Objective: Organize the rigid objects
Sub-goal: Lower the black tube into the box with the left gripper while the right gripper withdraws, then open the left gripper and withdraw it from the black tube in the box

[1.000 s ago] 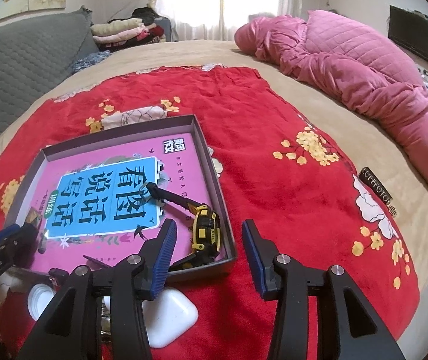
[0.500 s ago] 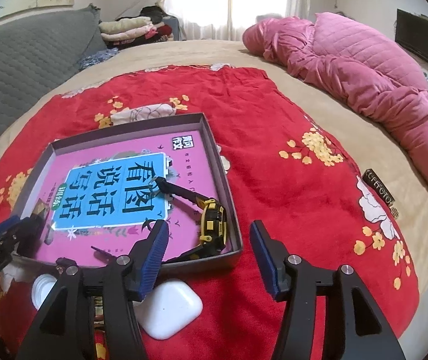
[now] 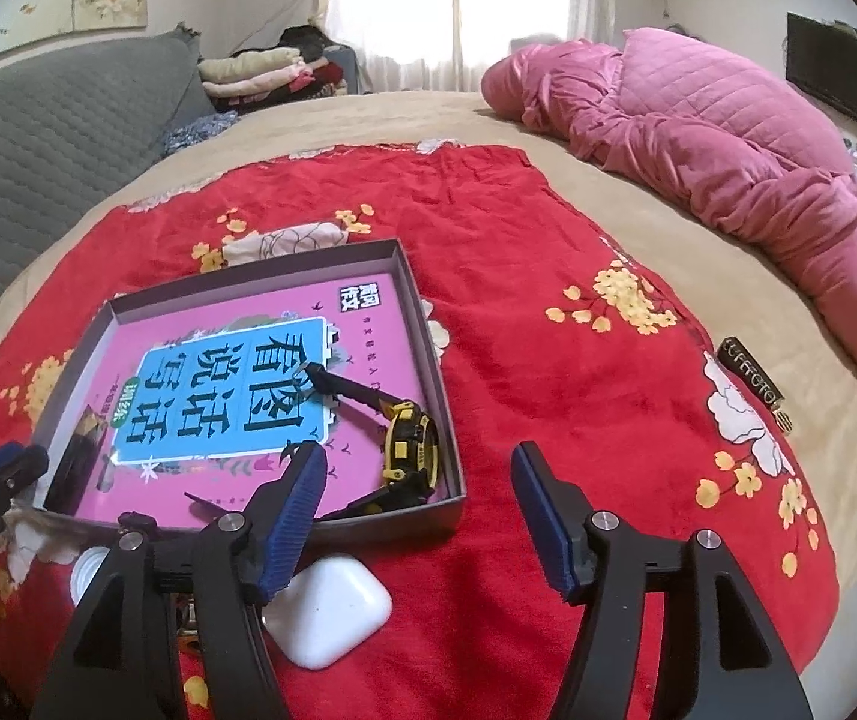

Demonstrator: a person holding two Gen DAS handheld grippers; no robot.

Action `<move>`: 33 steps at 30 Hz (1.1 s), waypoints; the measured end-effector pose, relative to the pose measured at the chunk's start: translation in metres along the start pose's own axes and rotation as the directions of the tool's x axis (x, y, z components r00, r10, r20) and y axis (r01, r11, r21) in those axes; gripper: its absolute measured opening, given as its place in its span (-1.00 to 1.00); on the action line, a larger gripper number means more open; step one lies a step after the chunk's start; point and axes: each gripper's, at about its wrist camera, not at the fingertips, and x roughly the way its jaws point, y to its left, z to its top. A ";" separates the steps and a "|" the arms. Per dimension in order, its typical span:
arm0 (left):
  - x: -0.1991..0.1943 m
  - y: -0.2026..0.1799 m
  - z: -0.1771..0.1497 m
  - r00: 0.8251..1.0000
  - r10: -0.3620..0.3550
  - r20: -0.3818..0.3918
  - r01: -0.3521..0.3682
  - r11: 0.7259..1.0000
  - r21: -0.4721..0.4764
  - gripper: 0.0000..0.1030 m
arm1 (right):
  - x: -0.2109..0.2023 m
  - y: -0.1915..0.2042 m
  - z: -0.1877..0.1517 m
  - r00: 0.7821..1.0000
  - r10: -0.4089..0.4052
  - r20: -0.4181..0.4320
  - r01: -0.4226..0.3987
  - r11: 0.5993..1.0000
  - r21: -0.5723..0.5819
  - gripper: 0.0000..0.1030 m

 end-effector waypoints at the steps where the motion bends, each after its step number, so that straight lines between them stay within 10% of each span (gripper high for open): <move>1: -0.001 0.001 0.000 1.000 0.003 0.000 -0.003 1.000 -0.002 -0.08 | -0.001 -0.001 0.000 1.000 0.003 0.004 -0.003 1.000 0.003 0.28; 33: -0.052 -0.015 -0.015 1.000 0.024 0.018 -0.025 0.999 0.022 -0.02 | -0.047 -0.025 0.002 0.984 0.116 0.133 -0.122 0.992 0.035 0.43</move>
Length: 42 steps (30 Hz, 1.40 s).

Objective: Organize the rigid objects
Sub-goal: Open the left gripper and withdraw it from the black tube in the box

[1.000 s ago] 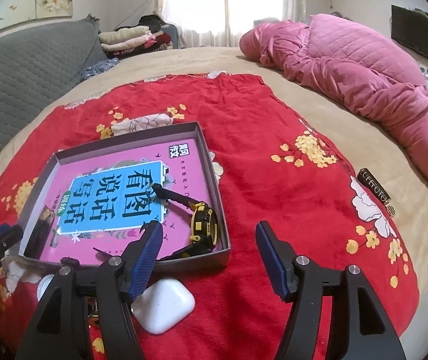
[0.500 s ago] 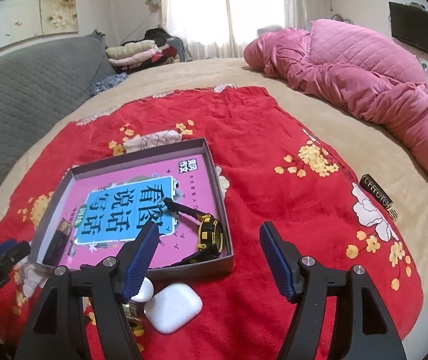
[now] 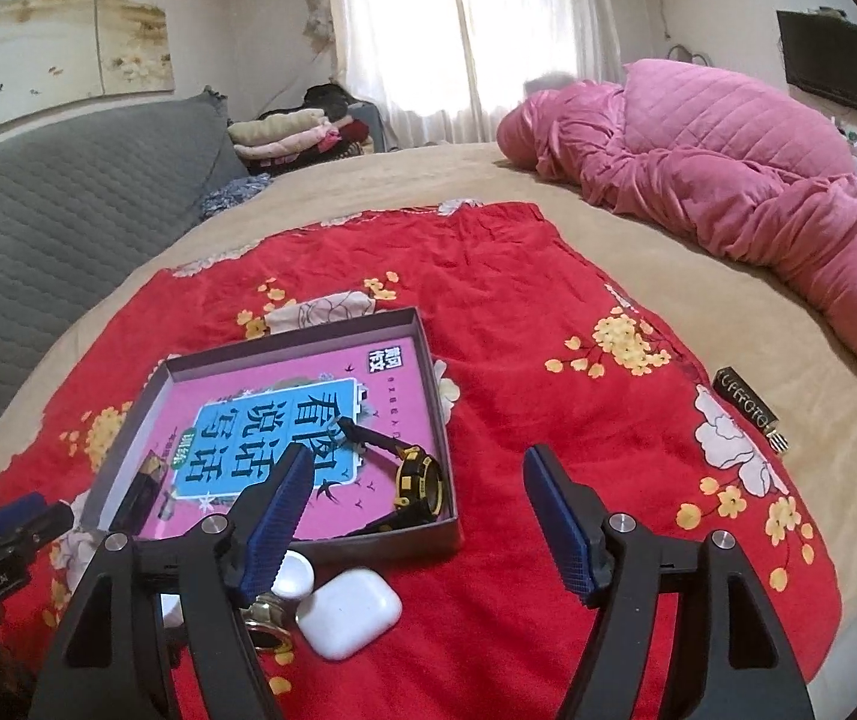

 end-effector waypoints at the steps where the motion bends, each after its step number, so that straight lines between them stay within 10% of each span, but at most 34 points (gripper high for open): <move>1: -0.001 0.000 -0.001 1.000 0.001 -0.002 -0.001 1.000 0.000 -0.02 | 0.000 -0.001 0.000 1.000 0.000 0.000 0.000 1.000 0.002 0.43; 42: -0.011 -0.041 -0.034 0.992 -0.045 -0.121 0.059 0.992 0.110 -0.02 | -0.011 0.015 -0.036 0.986 0.133 -0.104 -0.142 0.986 -0.082 0.44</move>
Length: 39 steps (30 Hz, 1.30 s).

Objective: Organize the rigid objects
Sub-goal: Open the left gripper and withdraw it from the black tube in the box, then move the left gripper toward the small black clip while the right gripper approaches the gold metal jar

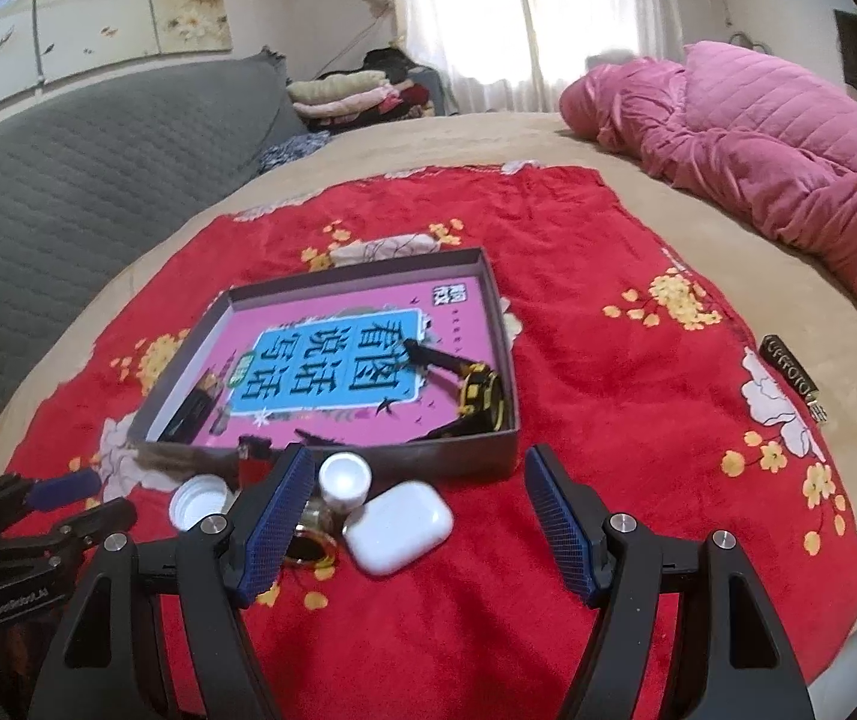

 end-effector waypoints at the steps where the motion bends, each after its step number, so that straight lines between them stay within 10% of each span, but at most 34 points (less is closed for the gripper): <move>1: 0.000 -0.001 -0.001 1.000 0.000 -0.004 0.000 1.000 0.003 -0.02 | 0.001 0.001 -0.002 1.000 0.007 -0.007 -0.007 1.000 -0.003 0.44; 39: 0.031 -0.011 -0.020 0.976 -0.168 -0.136 0.164 0.986 -0.043 -0.04 | 0.023 0.025 -0.030 0.986 0.044 -0.159 -0.061 0.993 -0.102 0.44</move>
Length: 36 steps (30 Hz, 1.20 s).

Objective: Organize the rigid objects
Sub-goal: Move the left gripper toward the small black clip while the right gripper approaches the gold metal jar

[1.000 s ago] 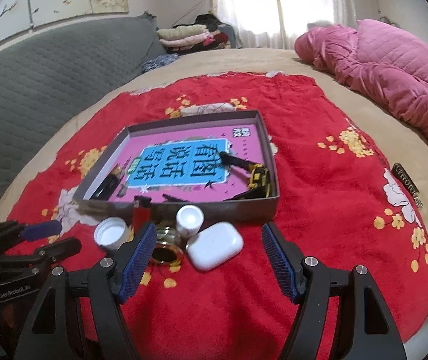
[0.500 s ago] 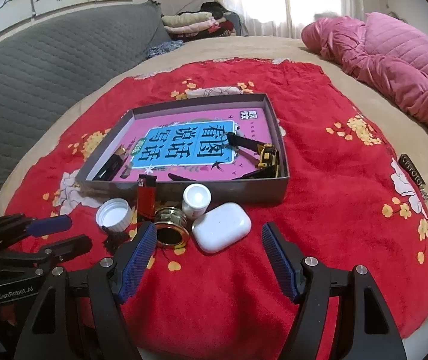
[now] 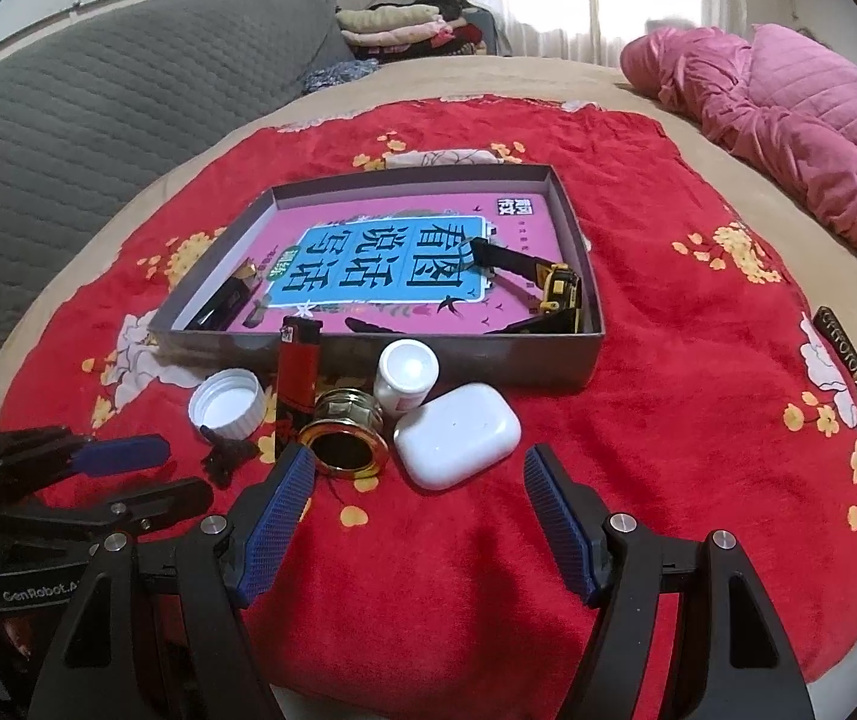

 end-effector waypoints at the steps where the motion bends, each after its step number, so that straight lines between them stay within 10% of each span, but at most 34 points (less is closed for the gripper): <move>1: 0.001 0.000 0.000 1.000 -0.004 0.000 0.004 1.000 -0.002 -0.07 | 0.001 0.001 0.000 1.000 -0.001 -0.003 0.001 1.000 -0.005 0.44; 11: 0.015 -0.001 0.001 0.999 -0.045 -0.013 0.045 0.999 -0.005 -0.30 | 0.019 0.023 -0.005 0.998 -0.055 -0.001 0.055 0.988 -0.144 0.43; 16: 0.018 0.001 0.003 0.998 -0.064 -0.011 0.064 0.998 -0.017 -0.35 | 0.030 0.026 -0.007 0.997 -0.077 -0.008 0.074 0.979 -0.189 -0.02; 36: 0.029 0.003 0.006 0.997 -0.077 -0.015 0.076 0.997 -0.020 -0.38 | 0.049 0.027 -0.001 0.999 -0.033 0.035 0.040 0.976 -0.214 -0.30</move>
